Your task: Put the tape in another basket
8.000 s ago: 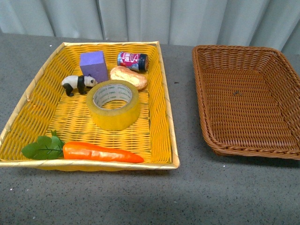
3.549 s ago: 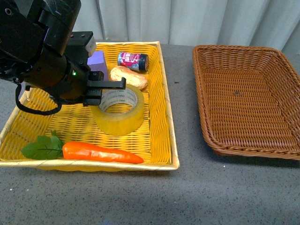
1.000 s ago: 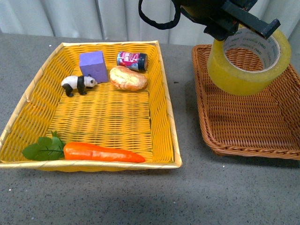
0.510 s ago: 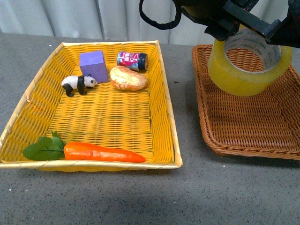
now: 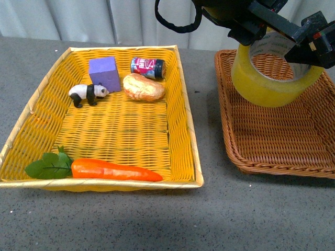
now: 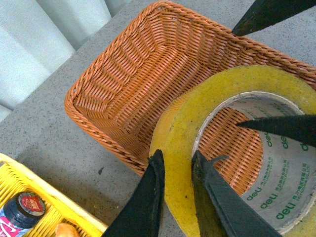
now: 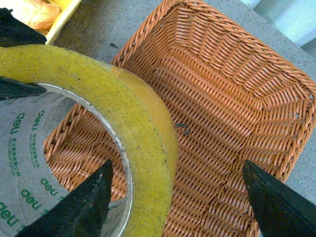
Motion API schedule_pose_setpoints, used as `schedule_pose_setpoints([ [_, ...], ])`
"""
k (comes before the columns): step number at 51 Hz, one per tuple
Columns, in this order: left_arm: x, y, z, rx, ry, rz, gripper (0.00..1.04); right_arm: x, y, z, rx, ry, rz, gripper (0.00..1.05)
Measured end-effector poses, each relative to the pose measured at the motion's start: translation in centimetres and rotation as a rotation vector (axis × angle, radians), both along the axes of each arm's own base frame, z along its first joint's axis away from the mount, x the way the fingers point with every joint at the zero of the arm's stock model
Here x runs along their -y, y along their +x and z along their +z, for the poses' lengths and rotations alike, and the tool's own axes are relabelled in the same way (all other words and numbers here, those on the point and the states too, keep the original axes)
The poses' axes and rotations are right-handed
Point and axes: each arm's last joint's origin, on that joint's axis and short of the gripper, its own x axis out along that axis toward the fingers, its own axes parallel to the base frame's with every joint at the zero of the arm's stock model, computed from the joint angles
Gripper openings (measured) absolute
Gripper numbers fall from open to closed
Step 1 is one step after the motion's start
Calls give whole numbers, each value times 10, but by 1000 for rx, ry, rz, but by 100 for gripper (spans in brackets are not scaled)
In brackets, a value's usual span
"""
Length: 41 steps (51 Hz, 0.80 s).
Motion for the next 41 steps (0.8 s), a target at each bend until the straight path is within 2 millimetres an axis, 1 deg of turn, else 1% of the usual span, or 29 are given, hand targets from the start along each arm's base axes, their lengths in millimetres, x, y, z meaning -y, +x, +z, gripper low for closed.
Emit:
schedule_pose_setpoints([
  [2, 0, 0, 0, 0, 0, 0, 13, -1, 0, 0, -5, 2, 0, 67],
  [5, 0, 0, 0, 0, 0, 0, 13, -1, 0, 0, -12, 6, -2, 60],
  [12, 0, 0, 0, -1, -1, 1, 13, -5, 1, 0, -35, 36, -7, 39],
  [17, 0, 0, 0, 15, -1, 21, 13, -5, 1, 0, -50, 56, -23, 27],
  [19, 0, 1, 1, 36, -10, 43, 21, -5, 3, 1, -50, 59, -40, 21],
  [20, 0, 1, 1, 40, -11, 45, 22, -5, 3, 1, -51, 58, -45, 19],
  [22, 1, 1, 3, 49, -26, 55, 30, -4, 4, 0, -54, 55, -53, 16],
  [25, -1, 3, 9, 63, -57, 82, 41, -3, 4, -3, -68, 38, -68, 16],
  [32, -16, 11, 27, 88, -152, 191, 66, 7, 9, -19, -111, 1, -126, 16],
  [33, -18, 11, 28, 91, -158, 200, 67, 8, 9, -21, -114, -1, -132, 16],
  [36, -26, 16, 32, 105, -179, 253, 78, 14, 12, -29, -133, -9, -157, 16],
  [37, -27, 17, 32, 107, -181, 261, 80, 15, 13, -30, -137, -10, -160, 16],
  [41, -39, 22, 32, 115, -187, 327, 92, 22, 16, -38, -152, -15, -180, 16],
])
